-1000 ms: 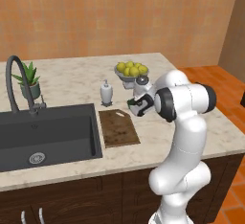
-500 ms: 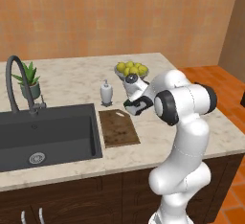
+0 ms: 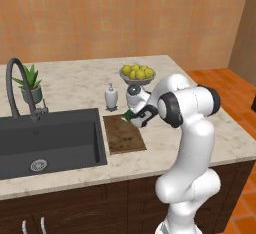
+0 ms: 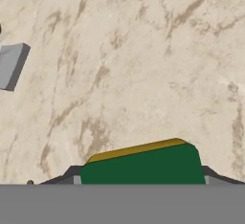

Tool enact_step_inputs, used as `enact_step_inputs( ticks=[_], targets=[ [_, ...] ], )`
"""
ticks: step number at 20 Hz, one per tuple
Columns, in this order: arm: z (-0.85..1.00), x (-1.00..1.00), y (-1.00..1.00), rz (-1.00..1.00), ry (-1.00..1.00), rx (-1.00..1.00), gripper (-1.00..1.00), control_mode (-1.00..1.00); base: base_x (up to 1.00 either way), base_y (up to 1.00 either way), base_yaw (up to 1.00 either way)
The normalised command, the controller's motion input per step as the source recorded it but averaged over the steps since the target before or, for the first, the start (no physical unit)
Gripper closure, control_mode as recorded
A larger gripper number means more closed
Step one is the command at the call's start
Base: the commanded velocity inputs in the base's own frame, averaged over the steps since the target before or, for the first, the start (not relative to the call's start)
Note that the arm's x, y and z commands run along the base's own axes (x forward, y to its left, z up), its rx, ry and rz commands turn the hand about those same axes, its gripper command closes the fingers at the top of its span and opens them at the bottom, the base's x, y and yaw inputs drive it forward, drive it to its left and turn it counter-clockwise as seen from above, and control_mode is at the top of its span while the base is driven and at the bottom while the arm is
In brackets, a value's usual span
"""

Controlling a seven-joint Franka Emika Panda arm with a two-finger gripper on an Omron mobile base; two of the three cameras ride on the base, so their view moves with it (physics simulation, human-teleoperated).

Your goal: Pick up the sponge from the counter and clean the cutting board by briefly scrubbing or pressing down on the cutting board. Once finished, release the sponge.

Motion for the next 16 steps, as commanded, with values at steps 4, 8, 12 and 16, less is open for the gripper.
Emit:
enact_step_inputs(
  ticks=[4,8,12,16],
  targets=[
    [-0.66,0.00,0.58,0.11,-0.01,-0.09,1.00,-1.00,0.00,0.00,0.00],
    [-0.65,0.00,0.63,0.11,0.00,-0.14,1.00,-1.00,0.00,0.00,0.00],
    [-0.70,0.00,0.63,0.07,-0.07,-0.17,1.00,-1.00,0.00,0.00,0.00],
    [-0.72,-0.50,0.59,0.07,-0.27,-0.06,1.00,-1.00,0.00,0.00,0.00]
  ],
)
